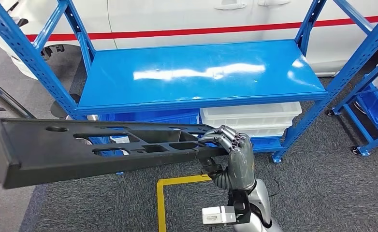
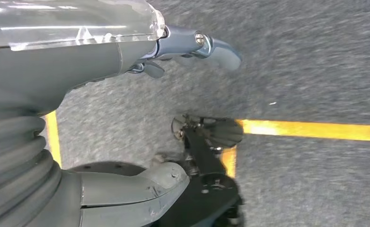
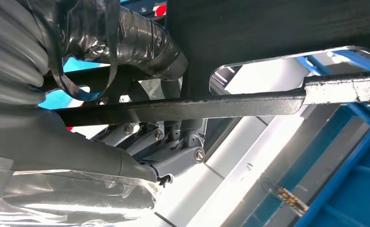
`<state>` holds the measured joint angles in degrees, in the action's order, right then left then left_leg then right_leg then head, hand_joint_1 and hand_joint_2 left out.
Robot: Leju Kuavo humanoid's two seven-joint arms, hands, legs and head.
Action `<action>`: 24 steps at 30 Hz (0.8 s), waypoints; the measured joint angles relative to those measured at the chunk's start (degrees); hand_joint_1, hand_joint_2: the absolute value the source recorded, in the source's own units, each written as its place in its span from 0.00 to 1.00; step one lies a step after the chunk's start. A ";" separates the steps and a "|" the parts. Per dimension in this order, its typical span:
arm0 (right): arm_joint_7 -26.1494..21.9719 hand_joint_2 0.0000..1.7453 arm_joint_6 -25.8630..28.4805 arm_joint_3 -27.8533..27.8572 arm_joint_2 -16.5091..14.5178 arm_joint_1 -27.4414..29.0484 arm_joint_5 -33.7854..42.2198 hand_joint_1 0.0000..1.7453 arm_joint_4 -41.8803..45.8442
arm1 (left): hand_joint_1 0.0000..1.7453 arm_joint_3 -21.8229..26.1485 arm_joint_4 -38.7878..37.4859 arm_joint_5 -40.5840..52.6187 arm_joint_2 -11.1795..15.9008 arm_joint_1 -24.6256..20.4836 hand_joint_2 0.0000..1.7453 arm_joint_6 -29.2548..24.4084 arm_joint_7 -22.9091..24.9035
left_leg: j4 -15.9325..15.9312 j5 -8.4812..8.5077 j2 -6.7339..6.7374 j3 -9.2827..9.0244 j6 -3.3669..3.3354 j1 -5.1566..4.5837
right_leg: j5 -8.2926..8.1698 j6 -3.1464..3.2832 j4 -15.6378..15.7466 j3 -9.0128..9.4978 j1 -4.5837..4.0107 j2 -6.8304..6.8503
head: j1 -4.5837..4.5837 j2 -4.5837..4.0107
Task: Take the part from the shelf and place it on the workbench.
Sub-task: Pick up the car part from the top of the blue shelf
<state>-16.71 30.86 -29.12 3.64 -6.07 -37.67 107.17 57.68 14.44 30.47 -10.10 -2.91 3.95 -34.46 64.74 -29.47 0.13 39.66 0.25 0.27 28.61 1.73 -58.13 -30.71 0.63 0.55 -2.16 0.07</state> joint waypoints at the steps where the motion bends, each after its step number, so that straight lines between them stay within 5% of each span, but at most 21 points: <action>1: 0.02 1.00 0.00 0.00 -0.01 0.01 -0.01 1.00 -0.07 | 0.00 0.00 -0.02 0.02 0.00 0.01 1.00 -0.01 0.02 | 3.62 -2.89 0.00 0.74 0.25 0.07 | -0.72 0.14 -0.06 -0.98 -0.02 0.03 | -0.01 0.00; 2: 0.03 1.00 0.00 0.00 -0.01 0.02 -0.01 1.00 -0.15 | 0.00 0.00 -0.03 0.04 0.01 0.02 1.00 -0.01 0.02 | 7.14 -4.61 0.01 1.16 0.42 0.14 | -1.44 0.14 -0.18 -1.98 -0.06 0.08 | -0.01 0.00; 4: 0.07 1.00 0.00 0.01 -0.01 0.02 -0.03 1.00 -0.32 | 0.00 0.00 -0.03 0.07 0.04 -0.01 1.00 -0.02 0.02 | 10.31 -3.86 0.01 0.09 0.52 0.18 | -2.70 0.01 -0.55 -3.98 -0.10 0.16 | -0.01 0.00; 5: 0.09 1.00 0.00 0.01 -0.01 0.02 -0.05 1.00 -0.36 | 0.00 0.00 -0.03 0.09 0.08 -0.02 1.00 -0.03 0.02 | 9.01 -2.20 0.01 -1.80 0.45 0.19 | -3.27 -0.11 -0.77 -4.91 -0.10 0.19 | -0.01 0.00; 7: 0.11 1.00 0.00 0.01 -0.01 0.00 -0.10 1.00 -0.38 | 0.00 0.00 -0.03 0.17 0.15 -0.14 1.00 -0.03 0.01 | 1.42 -0.62 -0.03 -8.11 0.09 0.10 | -4.30 -0.51 -1.23 -6.33 -0.16 0.15 | -0.01 0.00; 9: 0.12 1.00 0.00 0.01 -0.01 -0.05 -0.11 1.00 -0.38 | 0.00 -0.01 -0.03 0.22 0.18 -0.33 1.00 -0.03 -0.02 | -6.18 -1.79 -0.10 -13.19 -0.45 -0.13 | -5.40 -1.12 -1.42 -7.04 -0.25 0.19 | 0.00 0.01; 10: 0.13 1.00 0.00 0.00 -0.02 -0.08 -0.12 1.00 -0.38 | 0.00 -0.01 -0.03 0.23 0.18 -0.38 1.00 -0.03 -0.02 | -7.94 -2.30 -0.13 -14.05 -0.73 -0.30 | -5.98 -1.45 -1.31 -7.18 -0.25 0.25 | 0.00 0.01; 12: 0.13 1.00 0.00 -0.01 -0.02 -0.12 -0.13 1.00 -0.39 | 0.00 -0.02 -0.06 0.24 0.16 -0.31 1.00 -0.02 -0.02 | -8.54 -1.46 0.02 -13.37 -1.51 -0.26 | -6.73 -2.14 -1.06 -7.46 -0.20 0.16 | 0.01 0.02; 13: 0.13 1.00 0.00 -0.02 -0.01 -0.11 -0.13 1.00 -0.40 | 0.00 -0.02 -0.08 0.23 0.15 -0.28 1.00 -0.03 -0.01 | -8.69 -0.76 0.16 -12.81 -2.03 -0.16 | -5.78 -2.40 -1.59 -7.85 -0.16 0.00 | 0.02 0.02; 17: 0.17 1.00 0.00 -0.02 0.01 -0.07 -0.14 1.00 -0.49 | 0.00 0.01 -0.12 0.23 0.16 -0.32 1.00 -0.04 0.02 | -8.51 2.30 0.50 -9.29 -3.32 -0.27 | 4.59 -3.02 -13.25 -10.70 0.11 -0.33 | 0.04 0.01; 19: 0.19 1.00 0.00 -0.02 0.01 -0.06 -0.14 1.00 -0.60 | 0.00 0.02 -0.12 0.22 0.17 -0.33 1.00 -0.04 0.02 | -7.97 3.52 0.53 -7.18 -3.29 -0.49 | 4.30 -3.03 -17.19 -10.15 0.13 -0.34 | 0.04 0.01; 21: 0.19 1.00 0.00 -0.02 0.01 -0.07 -0.14 1.00 -0.67 | 0.00 0.02 -0.12 0.22 0.17 -0.33 1.00 -0.03 0.02 | -7.29 4.52 0.52 -5.25 -3.12 -0.65 | 1.29 -2.60 -13.64 -5.92 0.05 -0.35 | 0.04 0.00; 24: 0.19 1.00 0.00 -0.02 -0.01 -0.29 -0.16 1.00 -0.68 | 0.00 0.01 -0.14 0.23 0.13 -0.33 1.00 -0.01 0.01 | -6.50 5.83 0.42 -3.59 -2.48 -0.84 | 2.08 -1.62 -2.01 2.37 -0.54 -0.37 | 0.03 0.01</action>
<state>-16.52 30.86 -29.14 3.63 -6.35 -37.83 106.49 57.69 14.30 30.71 -9.97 -3.24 3.94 -34.45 58.24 -23.64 0.55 36.07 -2.23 -0.57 30.69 0.11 -60.14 -28.34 0.08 0.18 -2.13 0.07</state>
